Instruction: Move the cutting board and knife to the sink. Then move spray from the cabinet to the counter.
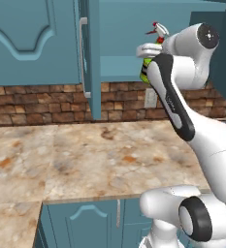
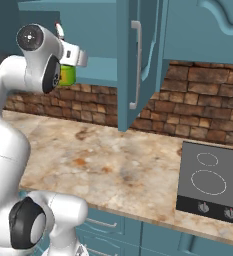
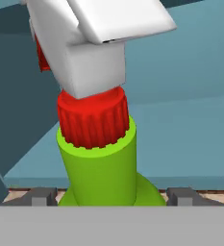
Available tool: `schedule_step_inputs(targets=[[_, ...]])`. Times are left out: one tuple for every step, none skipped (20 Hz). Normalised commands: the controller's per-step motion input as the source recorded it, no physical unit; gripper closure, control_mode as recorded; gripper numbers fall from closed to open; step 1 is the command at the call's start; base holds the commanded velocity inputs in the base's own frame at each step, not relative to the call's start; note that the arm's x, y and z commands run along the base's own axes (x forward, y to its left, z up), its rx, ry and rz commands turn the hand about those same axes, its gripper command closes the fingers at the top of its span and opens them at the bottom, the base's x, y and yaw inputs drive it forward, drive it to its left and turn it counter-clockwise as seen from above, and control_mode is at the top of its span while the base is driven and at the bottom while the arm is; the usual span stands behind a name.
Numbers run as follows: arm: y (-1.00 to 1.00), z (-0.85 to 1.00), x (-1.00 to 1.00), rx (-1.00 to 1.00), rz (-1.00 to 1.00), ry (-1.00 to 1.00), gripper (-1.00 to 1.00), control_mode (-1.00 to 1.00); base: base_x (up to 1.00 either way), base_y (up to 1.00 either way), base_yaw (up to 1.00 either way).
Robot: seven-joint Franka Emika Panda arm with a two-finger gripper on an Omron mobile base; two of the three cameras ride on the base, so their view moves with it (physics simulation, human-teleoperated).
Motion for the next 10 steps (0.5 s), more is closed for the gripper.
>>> schedule_step_inputs(targets=[[0.00, 0.01, -1.00, 0.00, 0.03, -0.01, 1.00, -1.00, 0.00, 0.00, 0.00], [0.00, 0.00, -1.00, 0.00, 0.00, 0.00, 1.00, -1.00, 0.00, 0.00, 0.00], [-0.09, 0.00, -1.00, 0.00, 0.00, 0.00, 1.00, -1.00, 0.00, 0.00, 0.00], [-0.13, 0.00, -1.00, 0.00, 0.00, 0.02, 1.00, -1.00, 0.00, 0.00, 0.00], [-0.08, 0.00, -1.00, 0.00, 0.00, 0.06, 1.00, -1.00, 0.00, 0.00, 0.00], [-0.08, 0.00, -1.00, 0.00, 0.00, 0.06, 1.00, -1.00, 0.00, 0.00, 0.00], [-0.04, 0.00, -1.00, 0.00, 0.00, 0.08, 1.00, -1.00, 0.00, 0.00, 0.00], [-0.04, 0.00, -1.00, 0.00, 0.00, 0.08, 1.00, -1.00, 0.00, 0.00, 0.00], [0.00, 0.00, -0.99, 0.00, 0.00, 0.11, 1.00, -1.00, 0.00, 0.00, 0.00], [0.00, 0.00, -0.91, 0.00, 0.00, 0.13, 1.00, -1.00, 0.00, 0.00, 0.00]])
